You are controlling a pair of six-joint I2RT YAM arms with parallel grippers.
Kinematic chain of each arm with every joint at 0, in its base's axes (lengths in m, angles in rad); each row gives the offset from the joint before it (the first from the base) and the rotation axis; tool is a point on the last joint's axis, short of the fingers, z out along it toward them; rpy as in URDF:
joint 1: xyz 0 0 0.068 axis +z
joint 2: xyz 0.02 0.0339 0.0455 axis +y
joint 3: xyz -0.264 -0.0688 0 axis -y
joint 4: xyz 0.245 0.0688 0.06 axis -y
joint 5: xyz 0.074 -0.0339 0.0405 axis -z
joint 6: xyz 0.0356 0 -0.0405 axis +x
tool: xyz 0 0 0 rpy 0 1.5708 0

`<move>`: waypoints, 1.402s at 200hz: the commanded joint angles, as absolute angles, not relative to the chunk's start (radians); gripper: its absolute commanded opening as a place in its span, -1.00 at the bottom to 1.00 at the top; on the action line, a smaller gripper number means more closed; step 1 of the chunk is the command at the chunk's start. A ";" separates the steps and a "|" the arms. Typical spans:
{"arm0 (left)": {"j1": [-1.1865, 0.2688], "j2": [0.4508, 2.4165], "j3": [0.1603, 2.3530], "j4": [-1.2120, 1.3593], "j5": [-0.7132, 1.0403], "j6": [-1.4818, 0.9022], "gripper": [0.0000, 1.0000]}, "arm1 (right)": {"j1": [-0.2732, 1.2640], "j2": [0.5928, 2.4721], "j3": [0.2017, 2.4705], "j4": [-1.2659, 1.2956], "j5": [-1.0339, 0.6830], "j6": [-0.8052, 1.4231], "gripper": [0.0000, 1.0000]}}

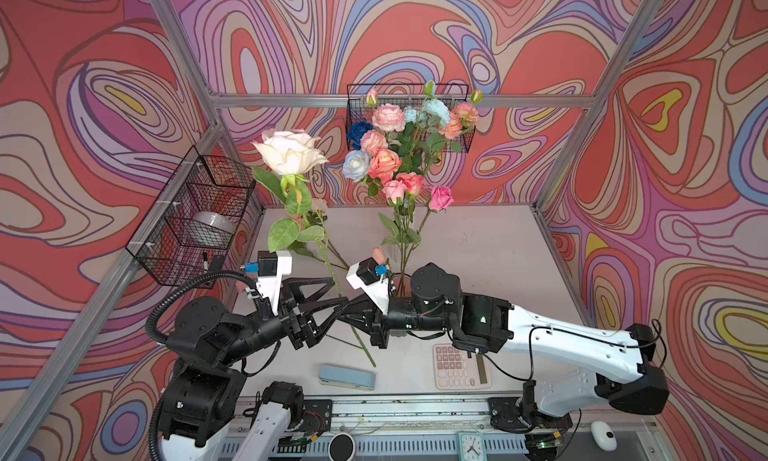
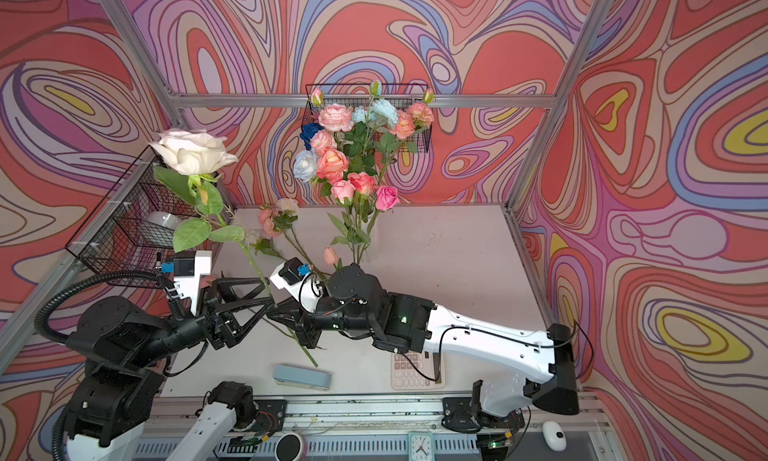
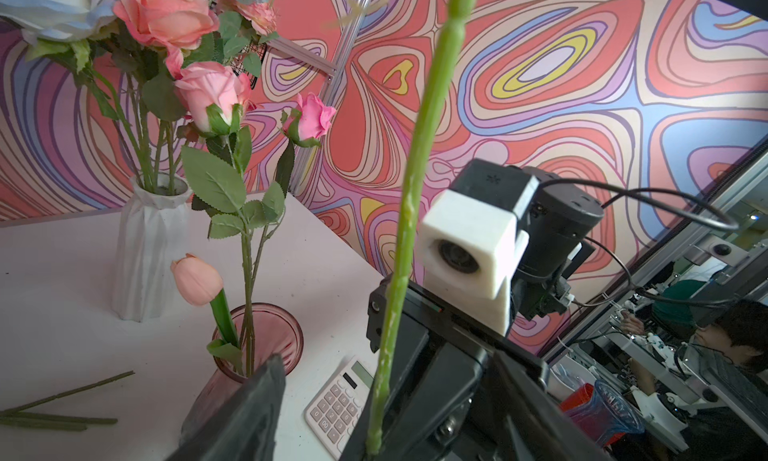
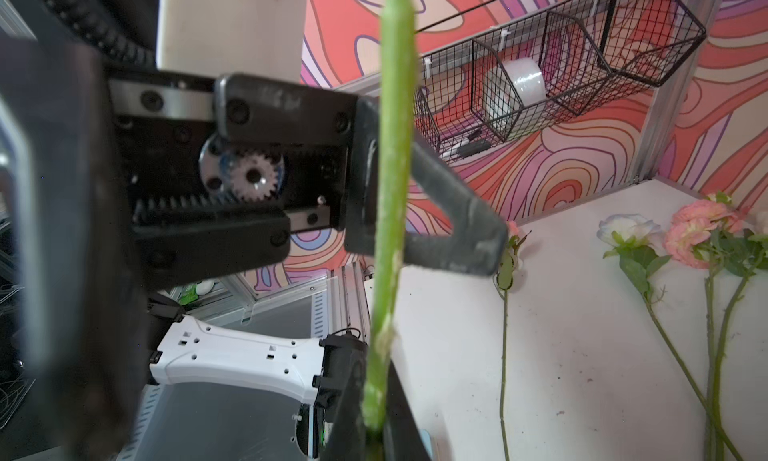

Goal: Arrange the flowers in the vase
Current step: 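Open the left gripper and draw it back while the right holds the rose, then lower the white rose stem into the pink glass vase with the right gripper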

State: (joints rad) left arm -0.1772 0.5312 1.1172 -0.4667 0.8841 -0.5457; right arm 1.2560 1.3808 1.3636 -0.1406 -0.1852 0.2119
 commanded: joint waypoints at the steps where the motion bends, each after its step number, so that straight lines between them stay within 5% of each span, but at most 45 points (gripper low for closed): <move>1: -0.181 0.502 1.090 -0.375 0.794 -0.630 0.83 | 1.258 1.289 1.293 -0.034 -0.099 0.226 -1.00; 37: -0.181 0.404 0.966 -0.337 0.585 -0.661 0.99 | 1.259 1.139 1.094 0.157 0.179 0.177 -1.00; 97: -0.181 0.360 0.861 -0.375 0.533 -0.666 1.00 | 1.250 1.090 0.860 0.644 0.567 -0.101 -1.00; 144: -0.181 0.364 0.840 -0.383 0.531 -0.665 0.99 | 1.076 1.140 0.829 0.643 0.524 -0.005 -1.00; 221: -0.181 0.375 0.828 -0.385 0.524 -0.664 1.00 | 1.032 1.211 0.720 0.616 0.573 0.151 -1.00; 262: -0.181 0.391 0.824 -0.392 0.523 -0.664 1.00 | 1.033 1.226 0.787 0.316 0.572 0.325 -1.00; 280: -0.181 0.394 0.816 -0.390 0.521 -0.667 0.99 | 1.033 1.211 0.806 0.203 0.564 0.396 -0.82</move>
